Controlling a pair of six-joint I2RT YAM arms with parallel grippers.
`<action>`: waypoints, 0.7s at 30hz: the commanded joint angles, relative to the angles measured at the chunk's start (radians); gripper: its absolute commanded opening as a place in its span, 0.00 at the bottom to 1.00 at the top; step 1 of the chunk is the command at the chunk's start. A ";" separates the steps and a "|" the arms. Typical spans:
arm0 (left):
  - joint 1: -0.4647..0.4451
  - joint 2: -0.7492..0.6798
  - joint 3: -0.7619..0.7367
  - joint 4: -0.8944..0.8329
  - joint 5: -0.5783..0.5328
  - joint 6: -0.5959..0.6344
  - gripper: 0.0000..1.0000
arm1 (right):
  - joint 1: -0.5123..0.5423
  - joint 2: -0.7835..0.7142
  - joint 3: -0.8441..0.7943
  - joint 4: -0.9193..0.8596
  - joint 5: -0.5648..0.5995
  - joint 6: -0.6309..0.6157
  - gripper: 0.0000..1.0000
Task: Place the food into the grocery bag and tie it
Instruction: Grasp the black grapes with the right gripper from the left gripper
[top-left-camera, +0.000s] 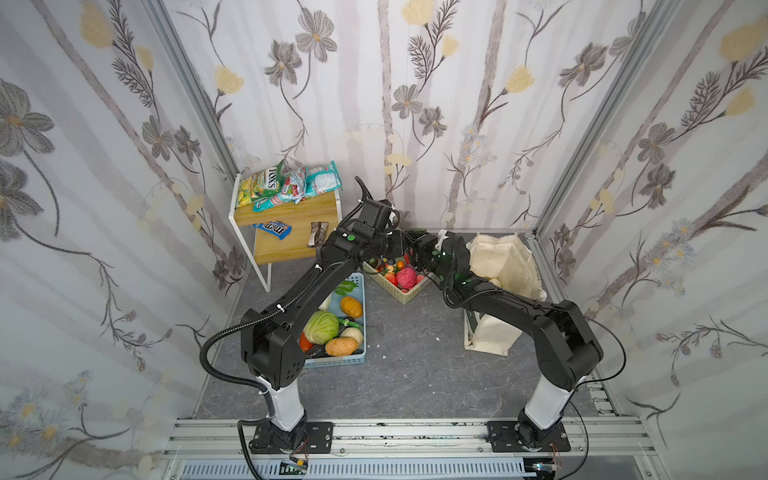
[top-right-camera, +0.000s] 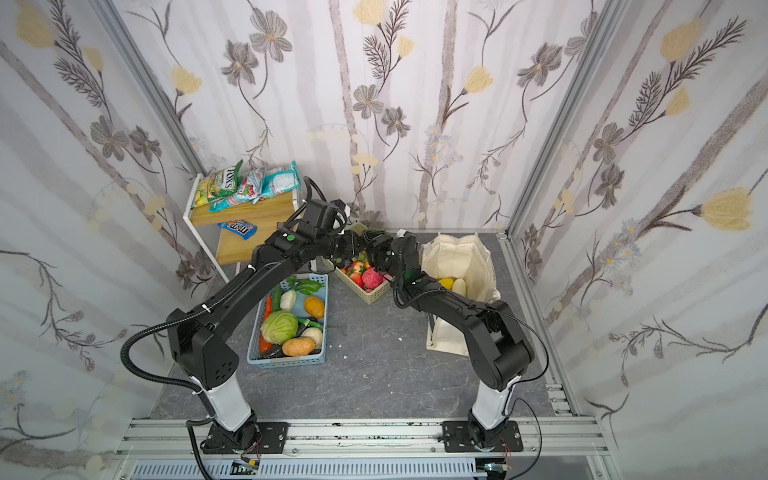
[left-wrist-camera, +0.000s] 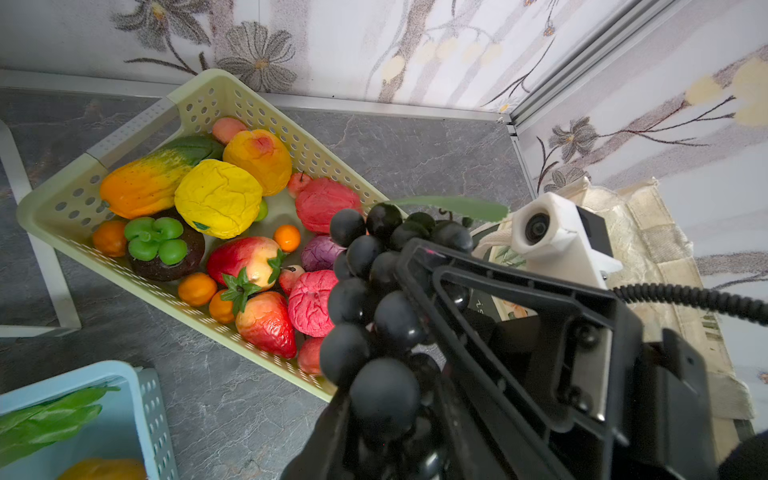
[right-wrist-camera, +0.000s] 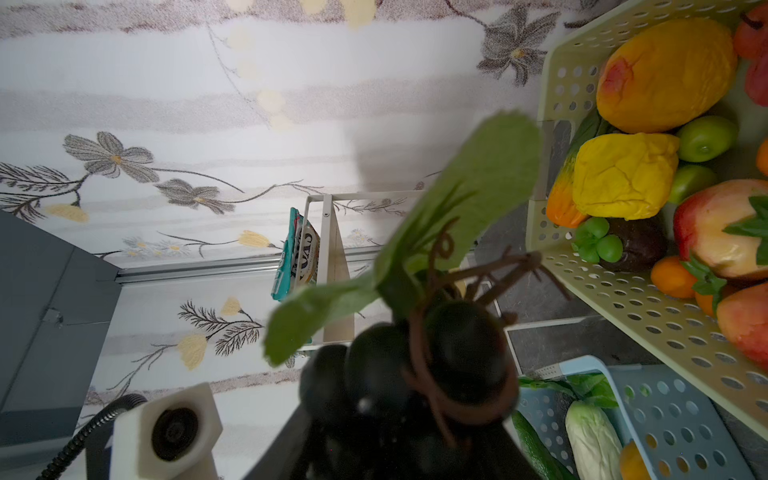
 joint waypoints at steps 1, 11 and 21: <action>-0.001 -0.009 -0.001 0.033 -0.004 -0.009 0.43 | -0.002 -0.011 0.000 0.059 -0.001 0.008 0.44; 0.000 -0.045 -0.011 0.035 -0.011 -0.018 0.69 | -0.008 -0.025 0.023 0.034 -0.012 -0.048 0.45; 0.017 -0.120 -0.031 0.047 -0.046 -0.022 0.76 | -0.015 -0.071 0.009 0.019 -0.017 -0.099 0.45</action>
